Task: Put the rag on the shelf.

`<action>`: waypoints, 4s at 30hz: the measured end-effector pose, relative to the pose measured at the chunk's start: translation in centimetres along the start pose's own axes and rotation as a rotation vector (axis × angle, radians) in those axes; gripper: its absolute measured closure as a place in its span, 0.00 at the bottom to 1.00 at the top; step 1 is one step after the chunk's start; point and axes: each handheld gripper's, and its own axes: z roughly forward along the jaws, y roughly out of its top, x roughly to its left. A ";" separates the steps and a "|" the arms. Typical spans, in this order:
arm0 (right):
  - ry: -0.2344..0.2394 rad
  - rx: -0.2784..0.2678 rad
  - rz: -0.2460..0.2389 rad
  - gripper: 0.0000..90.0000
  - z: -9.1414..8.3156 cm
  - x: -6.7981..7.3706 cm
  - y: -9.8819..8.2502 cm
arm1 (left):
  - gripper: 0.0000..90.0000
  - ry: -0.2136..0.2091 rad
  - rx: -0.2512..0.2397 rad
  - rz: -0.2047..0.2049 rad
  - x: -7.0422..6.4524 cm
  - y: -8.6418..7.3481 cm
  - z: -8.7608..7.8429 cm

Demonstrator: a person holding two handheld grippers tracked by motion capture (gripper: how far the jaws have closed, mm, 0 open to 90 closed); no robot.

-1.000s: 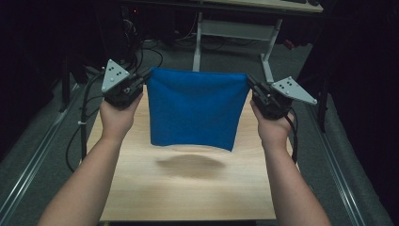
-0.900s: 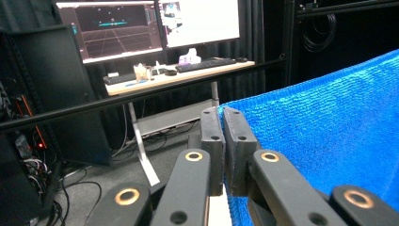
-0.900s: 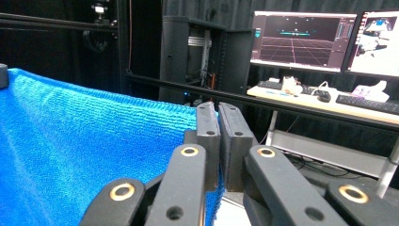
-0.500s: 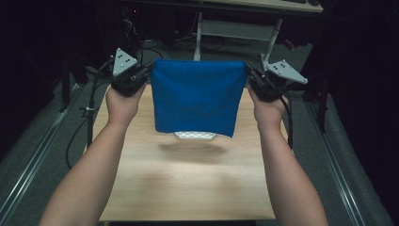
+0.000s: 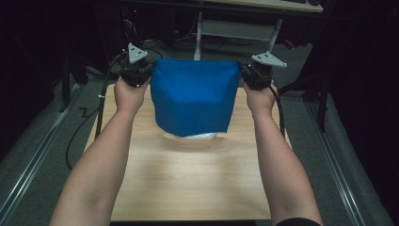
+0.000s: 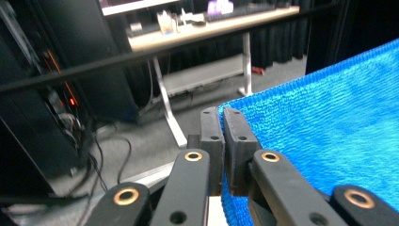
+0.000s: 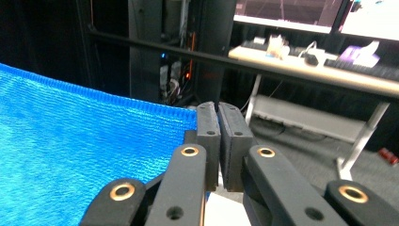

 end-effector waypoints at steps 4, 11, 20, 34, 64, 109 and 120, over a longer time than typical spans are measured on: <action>-0.002 0.054 -0.032 0.99 1.2 -0.1 -1.3 | 0.98 -0.018 0.049 0.010 -0.5 -1.4 1.3; 0.011 0.117 -0.019 0.99 2.3 -0.4 -4.0 | 0.97 -0.058 0.164 -0.028 -0.5 -4.7 3.3; 0.076 0.229 0.030 0.99 3.7 0.3 -10.1 | 0.97 -0.145 0.236 -0.103 -1.1 -9.4 4.3; 0.148 0.307 0.099 0.99 3.7 2.1 -15.6 | 0.96 -0.232 0.313 -0.174 -2.2 -13.7 5.0; 0.150 0.355 0.129 0.91 3.0 2.2 -18.0 | 0.83 -0.271 0.389 -0.202 -3.8 -16.3 5.2; 0.083 0.205 0.085 0.58 -3.5 0.1 -14.3 | 0.52 -0.101 0.190 -0.175 -1.0 -15.3 -3.1; 0.068 0.204 -0.002 0.52 -7.6 2.0 -16.4 | 0.51 -0.148 0.216 -0.213 -2.8 -18.9 -7.1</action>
